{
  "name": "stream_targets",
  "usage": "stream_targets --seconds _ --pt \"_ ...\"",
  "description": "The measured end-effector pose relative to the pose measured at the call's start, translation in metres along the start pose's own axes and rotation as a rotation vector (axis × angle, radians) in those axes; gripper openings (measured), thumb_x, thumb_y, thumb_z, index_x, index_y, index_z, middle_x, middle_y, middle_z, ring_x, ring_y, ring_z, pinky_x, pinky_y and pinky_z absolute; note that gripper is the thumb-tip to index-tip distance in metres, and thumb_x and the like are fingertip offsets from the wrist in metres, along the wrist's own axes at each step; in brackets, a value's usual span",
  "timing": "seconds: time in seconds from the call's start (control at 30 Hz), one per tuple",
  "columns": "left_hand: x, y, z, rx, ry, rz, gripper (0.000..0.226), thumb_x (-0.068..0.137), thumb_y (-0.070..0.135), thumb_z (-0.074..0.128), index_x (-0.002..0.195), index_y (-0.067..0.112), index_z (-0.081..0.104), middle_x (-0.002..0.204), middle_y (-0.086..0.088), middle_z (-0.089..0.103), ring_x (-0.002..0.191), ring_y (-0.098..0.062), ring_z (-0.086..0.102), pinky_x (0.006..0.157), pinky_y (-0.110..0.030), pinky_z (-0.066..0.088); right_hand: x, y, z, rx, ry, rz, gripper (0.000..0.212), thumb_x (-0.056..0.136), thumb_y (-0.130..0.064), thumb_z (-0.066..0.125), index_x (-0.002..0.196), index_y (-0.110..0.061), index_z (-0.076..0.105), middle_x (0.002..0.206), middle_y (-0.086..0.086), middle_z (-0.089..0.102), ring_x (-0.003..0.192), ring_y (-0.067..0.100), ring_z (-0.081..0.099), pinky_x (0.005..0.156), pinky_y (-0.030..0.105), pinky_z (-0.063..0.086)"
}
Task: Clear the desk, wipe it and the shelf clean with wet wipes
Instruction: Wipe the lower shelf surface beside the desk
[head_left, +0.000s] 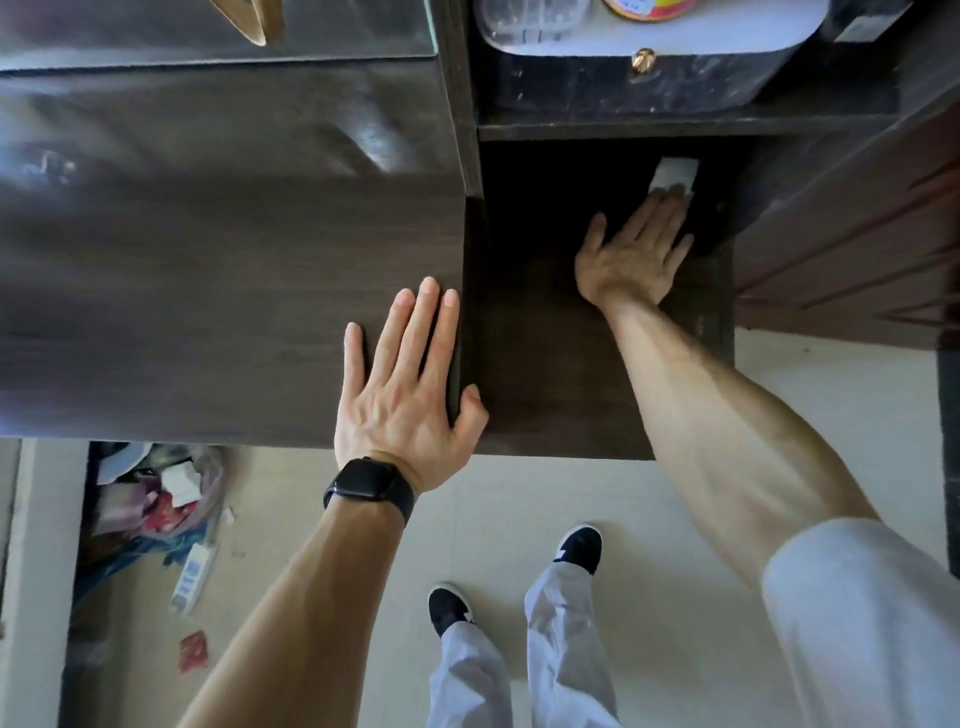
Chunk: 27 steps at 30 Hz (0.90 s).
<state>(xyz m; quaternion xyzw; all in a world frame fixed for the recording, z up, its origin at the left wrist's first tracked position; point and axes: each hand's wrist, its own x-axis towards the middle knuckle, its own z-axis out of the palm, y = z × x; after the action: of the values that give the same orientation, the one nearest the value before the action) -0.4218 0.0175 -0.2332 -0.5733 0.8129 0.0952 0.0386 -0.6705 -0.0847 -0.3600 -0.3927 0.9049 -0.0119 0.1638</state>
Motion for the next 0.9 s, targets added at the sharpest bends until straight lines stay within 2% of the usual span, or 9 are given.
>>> stream_targets --seconds 0.07,0.3,0.47,0.57,0.67,0.77,0.9 --pt "0.0 0.0 0.0 -0.008 -0.002 0.004 0.082 0.085 0.044 0.036 0.159 0.023 0.007 0.167 0.005 0.002 0.153 -0.014 -0.001 0.123 -0.053 0.004 -0.017 0.017 0.001 0.056 0.028 0.073 0.076 0.1 -0.053 0.01 0.157 -0.005 -0.003 0.166 0.013 -0.012 0.153 0.023 -0.012 0.124 0.047 -0.002" --pt "-0.001 -0.001 0.0 -0.015 -0.005 0.013 0.083 0.085 0.043 0.036 0.159 0.022 0.005 0.167 0.005 0.001 0.153 -0.014 -0.003 0.123 -0.054 0.004 -0.124 0.065 0.03 0.088 -0.016 0.054 0.078 0.101 -0.055 0.012 0.156 -0.004 -0.008 0.165 0.012 -0.015 0.152 0.024 -0.016 0.124 0.051 0.004" --pt "0.0 -0.001 0.002 -0.005 0.006 0.014 0.082 0.085 0.044 0.035 0.159 0.021 0.006 0.167 0.004 0.002 0.153 -0.014 -0.003 0.122 -0.054 0.005 -0.211 0.059 0.061 -0.006 -0.005 -0.273 0.075 0.102 -0.05 0.025 0.157 -0.002 0.008 0.166 0.013 0.001 0.154 0.024 -0.005 0.125 0.047 0.007" --pt "-0.001 -0.002 0.004 -0.001 0.013 0.021 0.082 0.085 0.044 0.035 0.159 0.021 0.006 0.167 0.003 0.002 0.153 -0.015 -0.003 0.123 -0.054 0.004 -0.186 0.045 0.058 -0.012 -0.012 -0.445 0.07 0.103 -0.047 0.025 0.158 -0.007 0.009 0.167 0.009 0.0 0.154 0.02 -0.005 0.125 0.047 0.006" --pt "0.0 -0.002 0.005 -0.003 0.031 0.014 0.082 0.085 0.043 0.035 0.159 0.021 0.007 0.167 0.003 0.004 0.153 -0.016 -0.001 0.123 -0.054 0.004 -0.13 0.032 0.046 -0.076 -0.07 -0.547 0.071 0.102 -0.052 0.014 0.158 -0.013 -0.005 0.166 0.003 -0.015 0.151 0.015 -0.019 0.124 0.048 0.001" --pt "0.0 -0.002 0.005 -0.013 0.035 0.012 0.083 0.084 0.043 0.035 0.159 0.022 0.007 0.167 0.004 0.004 0.153 -0.015 -0.001 0.123 -0.054 0.005 -0.095 0.035 0.033 -0.038 -0.058 -0.416 0.072 0.101 -0.054 0.007 0.157 -0.013 -0.01 0.165 0.002 -0.02 0.149 0.015 -0.025 0.124 0.048 -0.004" --pt "0.0 -0.003 0.004 -0.013 0.02 0.012 0.083 0.084 0.044 0.035 0.159 0.022 0.007 0.167 0.004 0.003 0.153 -0.015 -0.001 0.122 -0.054 0.005 -0.079 0.084 0.019 -0.014 -0.004 -0.064 0.078 0.098 -0.06 0.004 0.156 -0.011 -0.014 0.164 0.005 -0.022 0.15 0.019 -0.024 0.124 0.049 -0.004"
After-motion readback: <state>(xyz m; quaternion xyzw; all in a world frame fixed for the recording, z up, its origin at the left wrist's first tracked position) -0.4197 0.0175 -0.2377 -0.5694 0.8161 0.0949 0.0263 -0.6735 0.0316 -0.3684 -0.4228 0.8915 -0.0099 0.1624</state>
